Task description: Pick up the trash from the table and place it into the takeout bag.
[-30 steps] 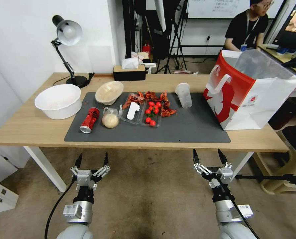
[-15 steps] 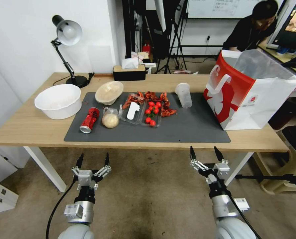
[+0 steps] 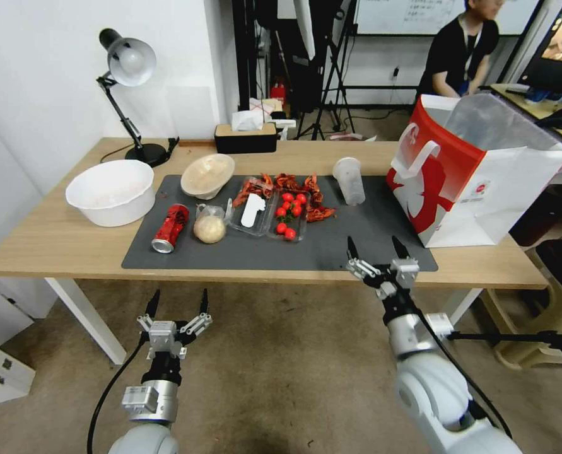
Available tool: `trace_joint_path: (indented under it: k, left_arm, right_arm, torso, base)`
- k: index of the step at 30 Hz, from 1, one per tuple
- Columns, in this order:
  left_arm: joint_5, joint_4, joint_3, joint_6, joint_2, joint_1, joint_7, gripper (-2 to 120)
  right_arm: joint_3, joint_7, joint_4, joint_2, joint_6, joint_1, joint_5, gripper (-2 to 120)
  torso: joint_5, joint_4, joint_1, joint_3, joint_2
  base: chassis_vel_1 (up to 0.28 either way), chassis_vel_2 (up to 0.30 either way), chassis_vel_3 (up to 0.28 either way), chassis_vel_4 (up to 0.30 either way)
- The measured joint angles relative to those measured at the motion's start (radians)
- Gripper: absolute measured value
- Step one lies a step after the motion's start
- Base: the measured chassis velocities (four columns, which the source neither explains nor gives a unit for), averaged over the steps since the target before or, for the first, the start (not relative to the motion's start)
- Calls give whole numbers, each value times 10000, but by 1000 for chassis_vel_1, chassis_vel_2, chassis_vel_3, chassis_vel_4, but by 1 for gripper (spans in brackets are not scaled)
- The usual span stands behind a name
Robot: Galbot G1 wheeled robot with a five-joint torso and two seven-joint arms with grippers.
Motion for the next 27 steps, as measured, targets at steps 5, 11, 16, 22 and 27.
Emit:
trace_joint_path:
  k: [5, 11, 16, 22, 27]
  left_arm:
    - [-23, -35, -17, 12, 35, 2, 30, 100]
    - [-27, -57, -65, 12, 46, 4, 31, 100]
    - [11, -102, -66, 18, 54, 37, 29, 100]
    - [21, -111, -87, 32, 104, 38, 20, 100]
    - [22, -110, -76, 97, 115, -1, 14, 100]
  right_arm:
    - [-281, 327, -302, -103, -931, 799, 211, 100]
    - [-656, 711, -805, -198, -2083, 1883, 609, 100]
    - [-837, 872, -1446, -195, -2483, 2841, 916, 100]
    - [-1127, 877, -2253, -285, -2735, 3852, 1148, 100]
    - [-1249, 905, -2794, -254, -2878, 4484, 1266, 100]
  torso:
    - [0, -1, 0, 0, 0]
    - [0, 0, 0, 0, 0]
    - [0, -1, -1, 0, 0]
    - [2, -1, -2, 1, 0]
    - [0, 0, -2, 0, 0]
  base:
    - [0, 0, 0, 0]
    - [0, 0, 0, 0]
    - [0, 0, 0, 0]
    - [0, 0, 0, 0]
    - [0, 0, 0, 0]
